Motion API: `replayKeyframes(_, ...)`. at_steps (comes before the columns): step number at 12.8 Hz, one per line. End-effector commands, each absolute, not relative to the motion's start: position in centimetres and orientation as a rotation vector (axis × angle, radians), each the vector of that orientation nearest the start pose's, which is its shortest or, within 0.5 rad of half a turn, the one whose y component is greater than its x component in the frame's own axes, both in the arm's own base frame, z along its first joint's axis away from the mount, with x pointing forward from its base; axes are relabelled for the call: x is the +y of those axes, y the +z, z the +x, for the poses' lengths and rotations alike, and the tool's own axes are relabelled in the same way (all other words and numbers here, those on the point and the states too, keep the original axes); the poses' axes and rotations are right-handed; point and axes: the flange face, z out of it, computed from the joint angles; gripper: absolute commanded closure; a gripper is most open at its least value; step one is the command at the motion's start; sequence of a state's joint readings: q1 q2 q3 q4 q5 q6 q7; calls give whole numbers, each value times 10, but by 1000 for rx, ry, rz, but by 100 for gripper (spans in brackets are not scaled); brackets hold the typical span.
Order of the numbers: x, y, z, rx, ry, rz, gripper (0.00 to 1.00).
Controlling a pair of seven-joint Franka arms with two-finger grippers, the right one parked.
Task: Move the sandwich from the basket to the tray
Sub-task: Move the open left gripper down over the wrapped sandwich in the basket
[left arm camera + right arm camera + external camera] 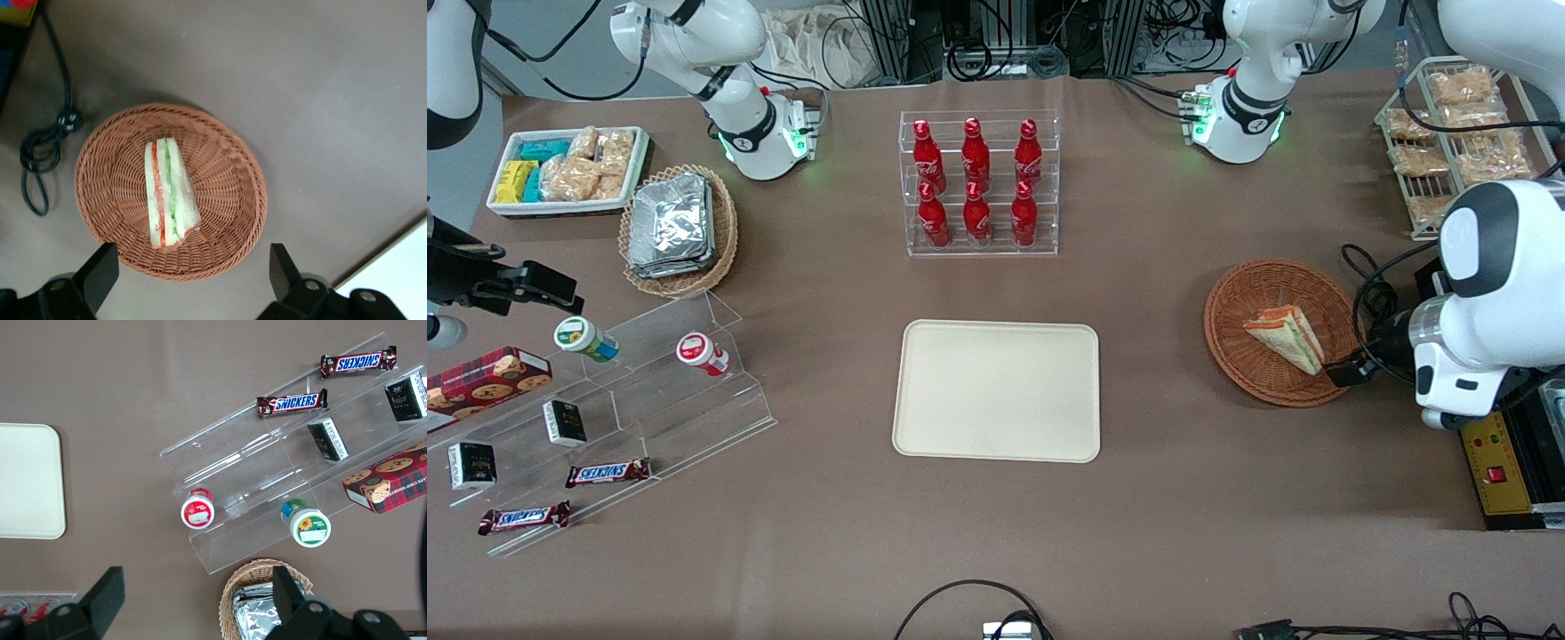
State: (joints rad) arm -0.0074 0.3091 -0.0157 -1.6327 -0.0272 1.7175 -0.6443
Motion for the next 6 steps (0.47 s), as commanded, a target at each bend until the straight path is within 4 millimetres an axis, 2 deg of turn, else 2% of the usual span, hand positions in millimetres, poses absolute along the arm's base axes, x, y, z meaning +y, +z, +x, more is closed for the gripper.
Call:
replayKeyframes(1,-17,409,607,-1147,354,-2821,0)
replayKeyframes(3,-18,393,598,-1283,347,-2747,0)
replayKeyframes(6,-16,356,566,-1318,223,-2786,0)
